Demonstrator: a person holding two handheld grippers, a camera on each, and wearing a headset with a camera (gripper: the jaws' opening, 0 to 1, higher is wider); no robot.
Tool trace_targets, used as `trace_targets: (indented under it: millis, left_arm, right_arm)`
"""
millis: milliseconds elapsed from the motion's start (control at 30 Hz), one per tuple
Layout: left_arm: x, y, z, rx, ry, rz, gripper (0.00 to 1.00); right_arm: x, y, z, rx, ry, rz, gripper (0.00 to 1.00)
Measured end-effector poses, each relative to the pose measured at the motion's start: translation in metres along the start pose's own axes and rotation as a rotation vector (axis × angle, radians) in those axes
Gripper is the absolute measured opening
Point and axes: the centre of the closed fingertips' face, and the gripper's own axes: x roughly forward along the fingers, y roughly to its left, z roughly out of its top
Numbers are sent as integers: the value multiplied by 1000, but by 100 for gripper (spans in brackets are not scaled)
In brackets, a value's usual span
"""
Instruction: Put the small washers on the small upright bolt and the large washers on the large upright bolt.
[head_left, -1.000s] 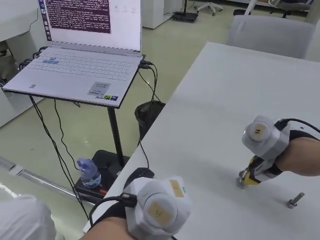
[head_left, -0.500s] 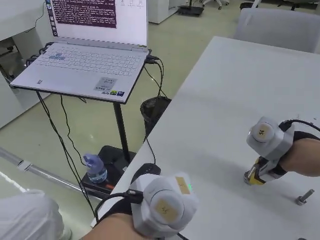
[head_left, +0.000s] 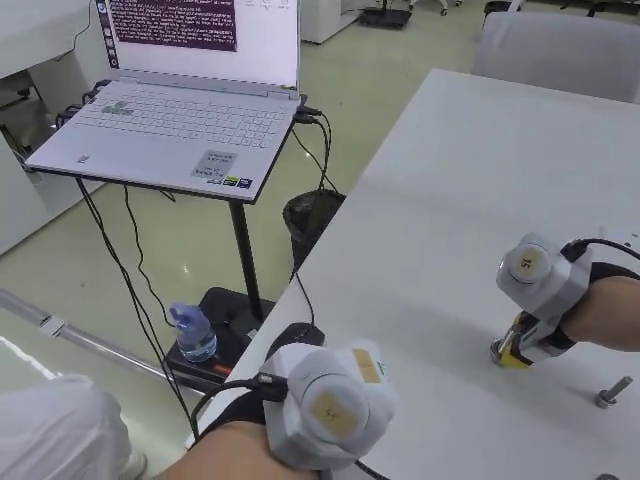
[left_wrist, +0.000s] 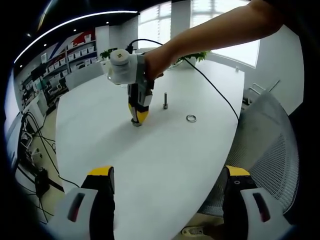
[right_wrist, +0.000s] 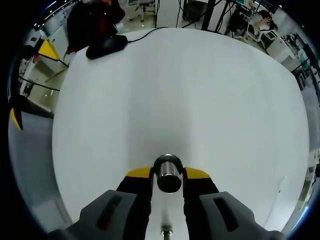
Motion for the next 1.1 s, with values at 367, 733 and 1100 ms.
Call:
trace_targets:
  millis: [367, 733, 1100]
  left_arm:
    - [0, -1, 3, 0, -6, -3, 89]
    - [-2, -1, 5, 5, -13, 0, 90]
    - [-4, 2, 8, 10, -13, 5, 92]
  right_arm:
    - [-5, -1, 2, -13, -21, -10, 30]
    - [-33, 4, 5, -36, -59, -21, 34]
    - [-62, 9, -10, -47, -87, -51, 36]
